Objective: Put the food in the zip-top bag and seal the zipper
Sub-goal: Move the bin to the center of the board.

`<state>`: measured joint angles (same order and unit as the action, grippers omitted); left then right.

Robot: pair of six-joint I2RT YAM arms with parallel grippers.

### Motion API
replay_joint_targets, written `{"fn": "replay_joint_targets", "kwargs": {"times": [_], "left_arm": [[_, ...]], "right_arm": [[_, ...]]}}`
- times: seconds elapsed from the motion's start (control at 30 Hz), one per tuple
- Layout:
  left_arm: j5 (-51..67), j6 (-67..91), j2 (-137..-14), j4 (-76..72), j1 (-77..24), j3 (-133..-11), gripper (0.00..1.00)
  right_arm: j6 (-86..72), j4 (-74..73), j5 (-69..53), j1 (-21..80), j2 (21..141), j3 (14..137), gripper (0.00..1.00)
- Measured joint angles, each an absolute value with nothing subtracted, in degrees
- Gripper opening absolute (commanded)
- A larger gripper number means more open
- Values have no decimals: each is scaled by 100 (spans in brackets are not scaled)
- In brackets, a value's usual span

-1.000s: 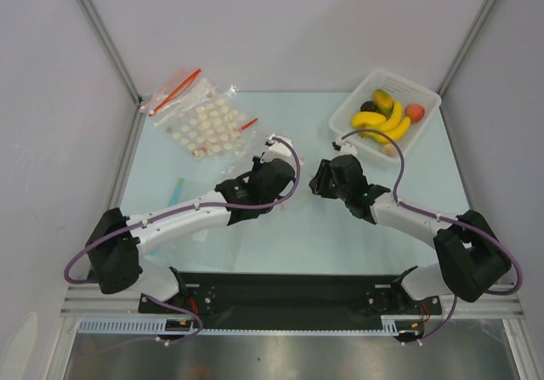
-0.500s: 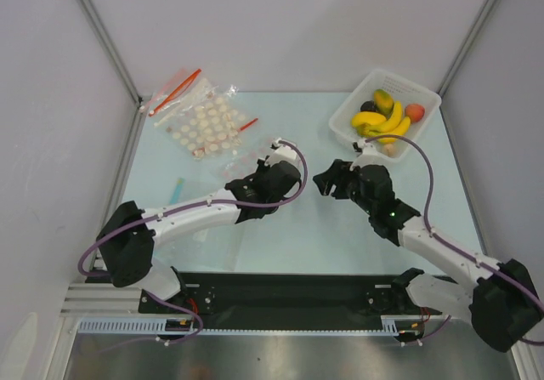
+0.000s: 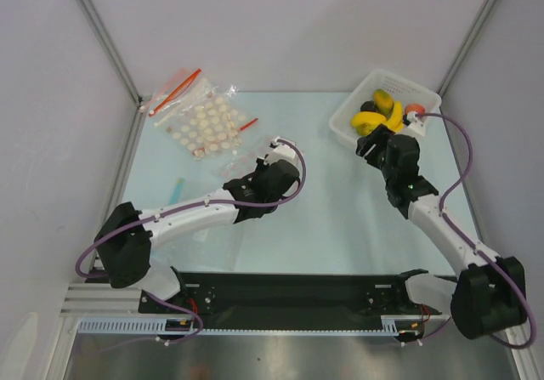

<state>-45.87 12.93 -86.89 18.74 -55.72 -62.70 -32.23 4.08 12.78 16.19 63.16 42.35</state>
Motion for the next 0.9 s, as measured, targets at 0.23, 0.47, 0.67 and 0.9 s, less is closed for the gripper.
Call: {"fn": "replay_joint_targets", "kwargs": {"times": [0.23, 0.47, 0.67, 0.9], "left_arm": [[-4556, 1302, -8600, 1857, -5572, -6270, 0], [-4469, 1302, -8506, 1857, -5572, -6267, 0], [-4438, 1304, -8444, 1857, -5572, -6267, 1], [-4423, 1304, -8370, 1857, -5572, -6265, 0]], "right_arm": [[-3334, 172, 1308, 1022, 8263, 5666, 66], [-3218, -379, 1304, 1011, 9620, 6838, 68], [-3166, -996, 755, 952, 10265, 7314, 62], [-3301, -919, 242, 1221, 9623, 6261, 63]]}}
